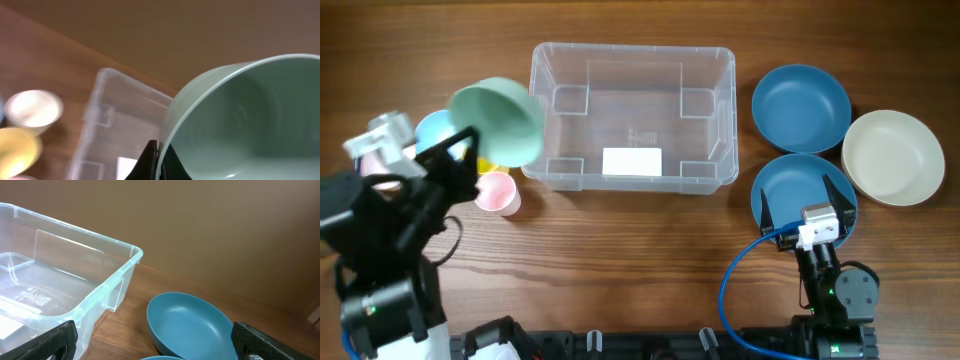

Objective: Pack container
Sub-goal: 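Lift the mint green bowl and lower it into the clear bin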

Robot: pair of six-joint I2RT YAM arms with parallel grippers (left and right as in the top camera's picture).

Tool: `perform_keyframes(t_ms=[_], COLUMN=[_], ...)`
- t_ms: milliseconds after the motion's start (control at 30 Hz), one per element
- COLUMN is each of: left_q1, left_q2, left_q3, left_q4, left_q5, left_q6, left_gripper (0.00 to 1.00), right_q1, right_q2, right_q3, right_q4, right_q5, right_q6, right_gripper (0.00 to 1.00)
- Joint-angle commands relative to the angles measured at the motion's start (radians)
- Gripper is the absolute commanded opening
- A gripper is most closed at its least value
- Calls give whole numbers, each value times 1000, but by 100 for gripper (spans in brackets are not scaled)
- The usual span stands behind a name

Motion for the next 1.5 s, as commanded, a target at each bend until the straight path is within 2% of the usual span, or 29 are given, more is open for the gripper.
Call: perform_keyframes(t_ms=[0, 100, 233, 400, 500, 600, 733, 933, 1200, 1467], left_q1=[-151, -302, -429, -530, -564, -569, -558, -558, -556, -556], left_q2=[45, 122, 237, 417, 546, 650, 764, 859, 938, 1013], left_q3=[12, 15, 55, 161, 243, 296, 302, 302, 302, 302], left_q4=[41, 48, 48, 45, 20, -19, -16, 51, 153, 207], left_q5=[-129, -313, -517, -669, -692, -778, -786, -782, -785, -873], left_q6=[-5, -2, 5, 8, 68, 87, 95, 235, 270, 296], left_gripper=[4, 4, 4, 4, 4, 4, 4, 4, 4, 4], right_q1=[5, 5, 5, 5, 5, 5, 5, 5, 5, 5], right_q2=[0, 0, 0, 0, 0, 0, 0, 0, 0, 0], right_q3=[-1, -1, -1, -1, -1, -1, -1, -1, -1, -1], right_q4=[2, 2, 2, 2, 2, 2, 2, 2, 2, 2], right_q5=[-17, -17, -17, -17, -17, -17, -17, -17, -17, -17], right_q6=[-9, -8, -8, -8, -8, -8, -8, -8, -8, -8], right_gripper=[100, 100, 100, 99, 99, 100, 99, 100, 100, 100])
